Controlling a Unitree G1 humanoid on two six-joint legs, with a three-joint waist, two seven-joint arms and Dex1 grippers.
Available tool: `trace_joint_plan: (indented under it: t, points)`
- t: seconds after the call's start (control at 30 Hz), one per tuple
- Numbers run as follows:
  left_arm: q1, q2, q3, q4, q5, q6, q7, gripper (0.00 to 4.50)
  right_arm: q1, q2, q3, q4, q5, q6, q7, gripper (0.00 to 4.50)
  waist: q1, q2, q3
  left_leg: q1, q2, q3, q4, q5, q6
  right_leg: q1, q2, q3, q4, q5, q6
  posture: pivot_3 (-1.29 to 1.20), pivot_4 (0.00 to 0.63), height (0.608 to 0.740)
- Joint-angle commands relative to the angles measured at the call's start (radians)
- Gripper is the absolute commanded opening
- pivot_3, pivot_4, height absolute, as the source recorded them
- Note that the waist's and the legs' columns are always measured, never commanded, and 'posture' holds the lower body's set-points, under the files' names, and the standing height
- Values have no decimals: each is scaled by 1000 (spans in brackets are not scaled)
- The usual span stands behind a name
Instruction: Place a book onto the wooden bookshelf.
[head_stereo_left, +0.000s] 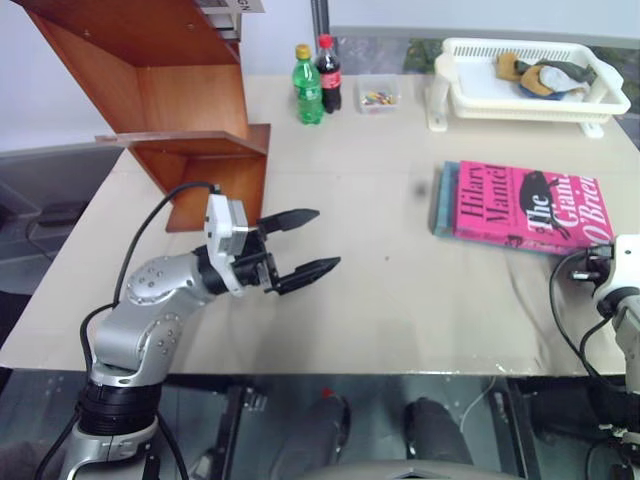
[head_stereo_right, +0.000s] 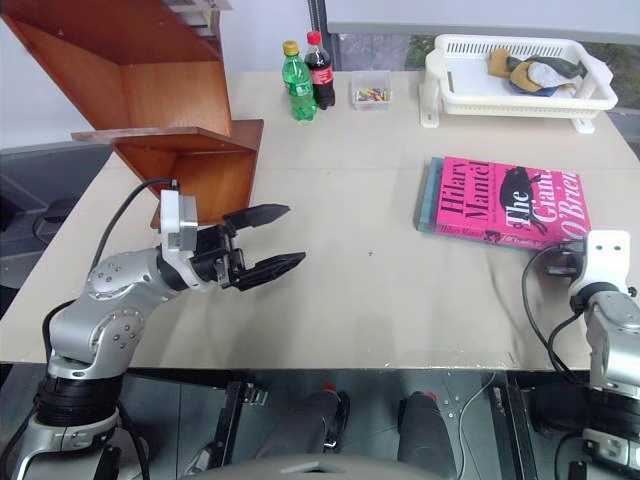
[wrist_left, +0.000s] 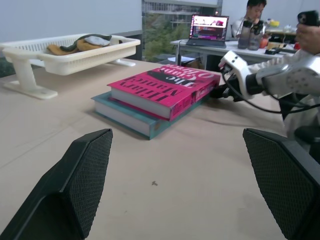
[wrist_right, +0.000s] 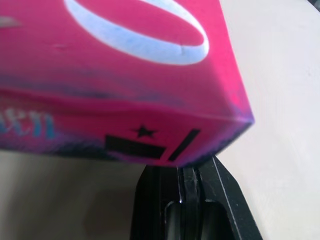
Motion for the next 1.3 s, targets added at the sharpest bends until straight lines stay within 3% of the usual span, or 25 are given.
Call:
trace_joint_plan:
  t: [0.03,0.6,0.9,1.3]
  points:
    - [-13,6,11,-46,-25,2,3,4500,-4,8,-9,9,13,-55,8,27,0,0,0,0,0,0,0,0,0,0,0,0,0,0,0,0,150,740]
    - [-10,28,18,-58,-72,33,-22,4500,137,106,53,-227,155,-98,150,27,-24,0,0,1,0,0,0,0,0,0,1,1,1,0,0,0,150,740]
    - [-26,89,7,-33,-124,81,-143,4500,214,161,153,-394,178,-82,154,27,-22,0,0,1,0,1,0,0,0,-1,1,2,1,0,0,0,150,740]
    - [-55,89,-9,-5,-114,102,-187,4500,271,267,346,-552,158,-55,112,27,-22,1,0,1,0,1,-1,0,0,-3,1,2,1,0,0,0,150,740]
